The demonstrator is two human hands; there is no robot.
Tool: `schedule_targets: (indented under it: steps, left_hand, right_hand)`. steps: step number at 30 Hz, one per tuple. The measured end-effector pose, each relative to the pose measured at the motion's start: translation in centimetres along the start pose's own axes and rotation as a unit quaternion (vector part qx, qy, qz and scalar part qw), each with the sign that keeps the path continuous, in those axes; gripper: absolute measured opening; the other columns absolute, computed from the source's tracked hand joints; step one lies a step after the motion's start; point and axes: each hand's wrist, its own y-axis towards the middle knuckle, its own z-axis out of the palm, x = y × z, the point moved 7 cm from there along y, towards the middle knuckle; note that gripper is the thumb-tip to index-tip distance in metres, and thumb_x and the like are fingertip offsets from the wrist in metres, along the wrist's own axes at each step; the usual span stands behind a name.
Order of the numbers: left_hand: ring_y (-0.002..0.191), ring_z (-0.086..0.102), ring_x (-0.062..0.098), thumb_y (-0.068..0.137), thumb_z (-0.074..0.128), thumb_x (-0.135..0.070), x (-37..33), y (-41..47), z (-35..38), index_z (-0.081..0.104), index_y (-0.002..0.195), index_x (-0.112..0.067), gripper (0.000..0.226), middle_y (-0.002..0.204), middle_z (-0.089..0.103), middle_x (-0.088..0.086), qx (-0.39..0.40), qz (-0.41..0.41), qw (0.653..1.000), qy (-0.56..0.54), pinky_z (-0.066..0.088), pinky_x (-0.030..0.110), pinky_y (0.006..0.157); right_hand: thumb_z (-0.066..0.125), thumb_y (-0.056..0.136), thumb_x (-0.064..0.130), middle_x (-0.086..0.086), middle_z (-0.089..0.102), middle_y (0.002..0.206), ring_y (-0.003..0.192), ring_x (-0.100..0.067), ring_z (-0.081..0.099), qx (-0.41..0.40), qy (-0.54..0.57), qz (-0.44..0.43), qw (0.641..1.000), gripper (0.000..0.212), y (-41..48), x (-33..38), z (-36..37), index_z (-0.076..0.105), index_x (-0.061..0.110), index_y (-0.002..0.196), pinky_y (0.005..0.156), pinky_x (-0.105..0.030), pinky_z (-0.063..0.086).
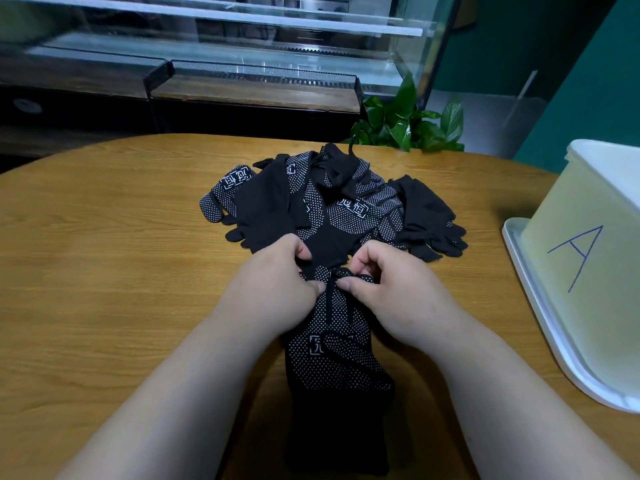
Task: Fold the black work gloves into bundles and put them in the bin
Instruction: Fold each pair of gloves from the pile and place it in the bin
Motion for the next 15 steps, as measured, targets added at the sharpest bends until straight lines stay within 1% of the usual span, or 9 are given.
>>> schedule_targets:
  steps: [4,8,11,15]
  left_hand:
    - [0.087,0.055,0.01,0.083,0.076,-0.035,-0.61,-0.27,0.6,0.051,0.111,-0.034,0.037,0.084,0.056,-0.018,-0.007,0.002,1.0,0.004,0.037,0.027,0.072]
    - [0.082,0.057,0.007,0.083,0.077,-0.029,-0.53,-0.2,0.77,0.053,0.115,-0.033,0.041,0.083,0.059,-0.017,-0.009,-0.003,0.999,-0.033,0.04,0.026,0.071]
    - [0.08,0.057,0.005,0.083,0.076,-0.025,-0.49,-0.18,1.06,0.054,0.115,-0.033,0.039,0.084,0.059,-0.016,0.005,0.0,0.999,-0.037,0.04,0.025,0.071]
    - [0.075,0.055,0.0,0.083,0.076,-0.021,-0.46,-0.06,1.19,0.057,0.112,-0.032,0.037,0.082,0.059,-0.015,0.02,0.007,0.998,-0.051,0.042,0.024,0.068]
  right_hand:
    - [0.074,0.086,0.04,0.009,0.056,0.071,0.066,-0.004,0.049,-0.001,-0.007,0.006,1.0,0.025,0.03,-0.01,0.09,0.052,0.03,0.079,0.06,-0.024,0.04]
    - [0.074,0.086,0.041,0.009,0.057,0.072,0.064,-0.005,0.049,0.0,-0.01,0.012,1.0,0.025,-0.07,-0.1,0.21,0.053,0.029,0.08,0.059,-0.026,0.04]
    - [0.074,0.086,0.041,0.009,0.058,0.074,0.066,-0.005,0.05,0.0,-0.012,0.017,1.0,0.025,-0.07,-0.18,0.15,0.053,0.029,0.081,0.061,-0.026,0.041]
    - [0.074,0.086,0.041,0.009,0.059,0.073,0.066,-0.006,0.051,-0.005,-0.001,0.024,1.0,0.024,-0.03,-0.4,0.13,0.054,0.029,0.081,0.062,-0.027,0.042]
